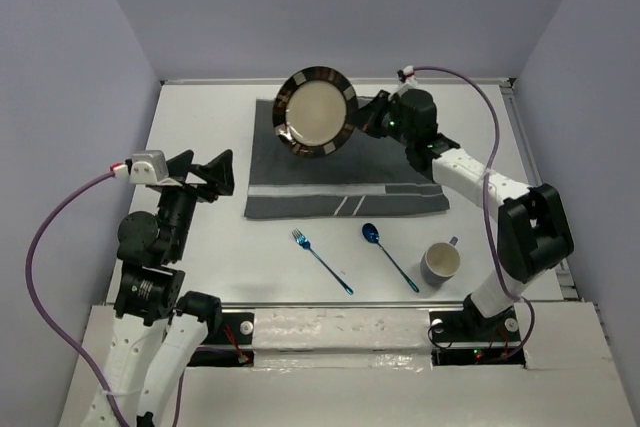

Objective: Set the dinner table for one person

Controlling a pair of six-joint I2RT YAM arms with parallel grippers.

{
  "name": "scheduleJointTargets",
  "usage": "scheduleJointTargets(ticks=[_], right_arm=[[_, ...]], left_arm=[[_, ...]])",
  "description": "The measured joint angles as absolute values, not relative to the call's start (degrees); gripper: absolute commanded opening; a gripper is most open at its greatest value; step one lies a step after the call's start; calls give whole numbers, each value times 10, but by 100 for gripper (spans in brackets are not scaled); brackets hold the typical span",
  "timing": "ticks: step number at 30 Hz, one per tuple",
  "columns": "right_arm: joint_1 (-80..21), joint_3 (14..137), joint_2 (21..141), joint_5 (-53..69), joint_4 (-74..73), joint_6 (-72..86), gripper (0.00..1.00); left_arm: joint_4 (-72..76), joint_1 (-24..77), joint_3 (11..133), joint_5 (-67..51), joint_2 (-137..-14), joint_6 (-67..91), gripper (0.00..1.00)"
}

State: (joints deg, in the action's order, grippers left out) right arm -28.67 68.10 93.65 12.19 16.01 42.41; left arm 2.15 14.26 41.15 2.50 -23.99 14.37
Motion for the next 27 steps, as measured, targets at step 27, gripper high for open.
scheduleJointTargets(ticks=[27], right_arm=[[-119, 678, 1078, 352, 161, 469, 0]], left_arm=[[19, 150, 410, 2, -273, 139, 99]])
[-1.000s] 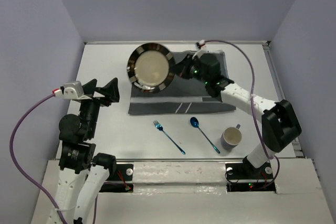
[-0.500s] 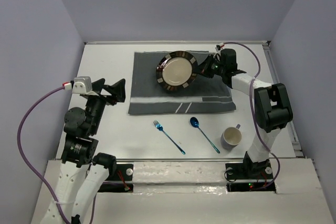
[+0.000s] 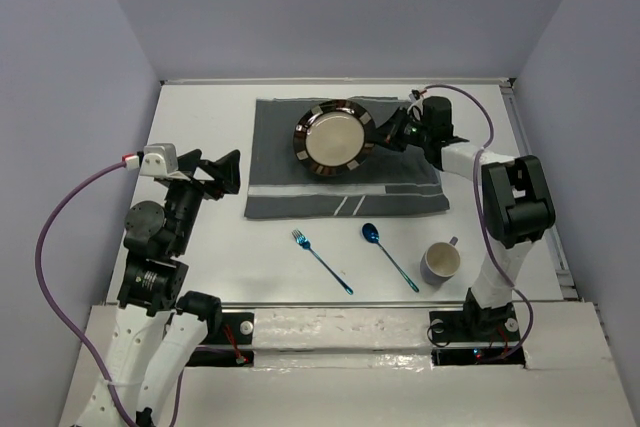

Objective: Set the dinner table for one person

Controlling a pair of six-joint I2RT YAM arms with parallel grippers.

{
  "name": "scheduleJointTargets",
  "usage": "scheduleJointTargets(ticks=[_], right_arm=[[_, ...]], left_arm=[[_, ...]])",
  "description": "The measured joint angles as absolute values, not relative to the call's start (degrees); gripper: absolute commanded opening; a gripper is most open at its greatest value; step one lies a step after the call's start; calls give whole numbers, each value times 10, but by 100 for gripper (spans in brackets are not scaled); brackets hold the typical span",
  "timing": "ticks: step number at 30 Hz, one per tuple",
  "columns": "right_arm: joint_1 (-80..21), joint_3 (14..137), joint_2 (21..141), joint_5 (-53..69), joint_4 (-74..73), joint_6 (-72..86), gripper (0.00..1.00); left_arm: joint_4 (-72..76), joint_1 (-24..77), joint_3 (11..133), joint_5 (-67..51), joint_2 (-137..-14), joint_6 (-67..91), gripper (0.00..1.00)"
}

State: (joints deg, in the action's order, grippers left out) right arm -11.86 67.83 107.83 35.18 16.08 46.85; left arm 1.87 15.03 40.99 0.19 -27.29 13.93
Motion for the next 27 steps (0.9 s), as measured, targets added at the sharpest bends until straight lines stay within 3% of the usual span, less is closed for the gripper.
scheduleJointTargets(ticks=[12, 15, 16, 24, 27], right_arm=[[-105, 658, 1125, 356, 172, 472, 0], [-102, 658, 1130, 356, 173, 471, 12], [-101, 658, 1133, 356, 172, 468, 20], [-100, 658, 1145, 368, 172, 461, 46], [-100, 658, 1145, 369, 169, 456, 65]], left_arm=[[18, 150, 410, 2, -277, 139, 99], [18, 150, 410, 2, -277, 139, 99], [18, 150, 410, 2, -277, 139, 99], [18, 150, 410, 2, -277, 138, 99], [18, 150, 410, 2, -274, 137, 99]])
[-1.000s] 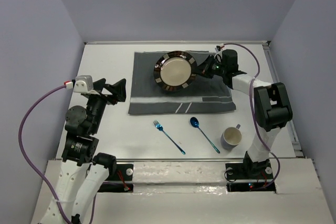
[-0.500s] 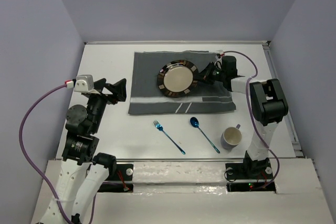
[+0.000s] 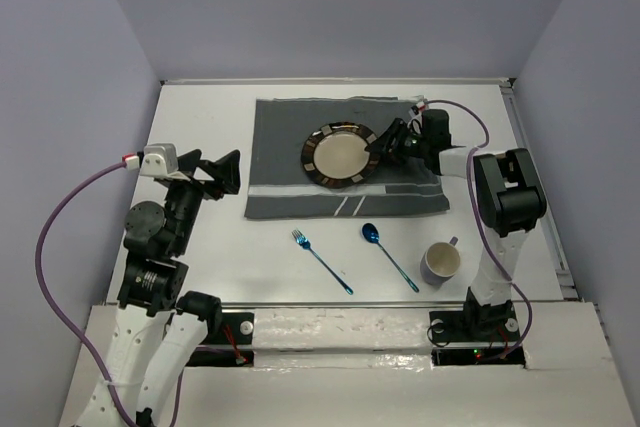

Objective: Set the dinner table for one person

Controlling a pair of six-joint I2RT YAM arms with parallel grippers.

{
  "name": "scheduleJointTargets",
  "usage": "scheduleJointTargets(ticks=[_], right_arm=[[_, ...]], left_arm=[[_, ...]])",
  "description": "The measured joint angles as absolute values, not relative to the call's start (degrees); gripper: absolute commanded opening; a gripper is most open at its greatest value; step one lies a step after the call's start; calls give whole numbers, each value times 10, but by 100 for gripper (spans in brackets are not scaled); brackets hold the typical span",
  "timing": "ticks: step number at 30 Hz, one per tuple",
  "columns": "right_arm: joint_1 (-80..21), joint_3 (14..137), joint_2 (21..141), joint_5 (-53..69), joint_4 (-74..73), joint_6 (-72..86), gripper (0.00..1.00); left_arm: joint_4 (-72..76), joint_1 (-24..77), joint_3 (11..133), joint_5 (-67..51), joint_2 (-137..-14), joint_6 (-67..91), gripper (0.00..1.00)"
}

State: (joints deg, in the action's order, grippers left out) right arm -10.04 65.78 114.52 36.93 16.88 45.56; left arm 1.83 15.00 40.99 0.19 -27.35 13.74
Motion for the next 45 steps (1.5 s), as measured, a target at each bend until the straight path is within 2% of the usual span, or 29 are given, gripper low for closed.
scheduleJointTargets(ticks=[6, 12, 17, 19, 21, 26, 31, 36, 40, 45], right_arm=[[-101, 658, 1130, 315, 102, 406, 83], [-101, 643, 1018, 214, 22, 348, 84], [-100, 574, 830, 143, -23, 321, 80], [-100, 546, 748, 119, -50, 312, 74], [-100, 515, 639, 93, -112, 305, 70], [-102, 517, 498, 51, -261, 296, 63], [-118, 519, 462, 33, -435, 305, 62], [-173, 522, 492, 32, -549, 320, 62], [-288, 545, 541, 12, -615, 352, 63], [-360, 545, 582, -8, -640, 389, 62]], left_arm=[[18, 150, 410, 2, -268, 137, 99], [18, 150, 410, -4, -258, 138, 99], [18, 151, 410, -20, -245, 138, 99], [18, 158, 410, -30, -240, 138, 99], [19, 168, 410, -41, -236, 138, 99], [18, 190, 410, -51, -218, 138, 99], [19, 213, 413, -54, -192, 138, 99], [19, 234, 413, -53, -178, 137, 99], [18, 240, 413, -51, -178, 136, 99], [18, 241, 413, -47, -178, 135, 99]])
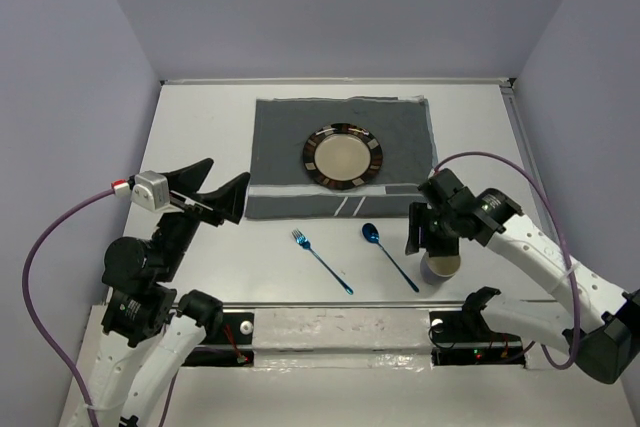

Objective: Set the dinner table for one person

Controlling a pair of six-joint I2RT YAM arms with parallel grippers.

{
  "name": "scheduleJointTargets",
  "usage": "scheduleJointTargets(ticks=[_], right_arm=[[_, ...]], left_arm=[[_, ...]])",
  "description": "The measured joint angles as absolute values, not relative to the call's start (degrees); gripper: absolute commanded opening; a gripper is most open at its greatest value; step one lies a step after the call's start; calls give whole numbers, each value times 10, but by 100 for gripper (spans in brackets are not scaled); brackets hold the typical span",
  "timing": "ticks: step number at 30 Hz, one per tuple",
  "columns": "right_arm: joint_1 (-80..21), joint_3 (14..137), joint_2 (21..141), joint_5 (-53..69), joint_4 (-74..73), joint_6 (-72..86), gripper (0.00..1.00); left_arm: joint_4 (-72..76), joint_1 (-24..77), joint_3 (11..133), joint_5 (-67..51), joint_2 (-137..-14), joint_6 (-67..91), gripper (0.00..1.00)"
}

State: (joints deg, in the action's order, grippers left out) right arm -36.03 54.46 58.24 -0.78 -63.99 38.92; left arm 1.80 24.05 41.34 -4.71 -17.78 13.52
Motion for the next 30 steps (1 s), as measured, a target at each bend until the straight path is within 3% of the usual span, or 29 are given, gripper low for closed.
scheduleJointTargets(ticks=[5, 10, 16, 18, 24, 30], right_arm=[[-372, 537, 585, -46, -663, 409, 61], [-372, 503, 573, -52, -659, 418, 53], [-376, 458, 596, -52, -642, 422, 19], [-376, 460, 599, -60, -635, 422, 0], [-378, 517, 641, -113, -645, 402, 0], [-379, 721, 714, -226, -647, 337, 0]], left_arm=[[18, 241, 413, -45, -178, 135, 99], [18, 241, 413, -45, -178, 135, 99], [18, 241, 413, -45, -178, 135, 99], [18, 241, 413, -45, -179, 135, 99], [18, 241, 413, -45, -182, 135, 99], [16, 241, 413, -45, -188, 135, 99]])
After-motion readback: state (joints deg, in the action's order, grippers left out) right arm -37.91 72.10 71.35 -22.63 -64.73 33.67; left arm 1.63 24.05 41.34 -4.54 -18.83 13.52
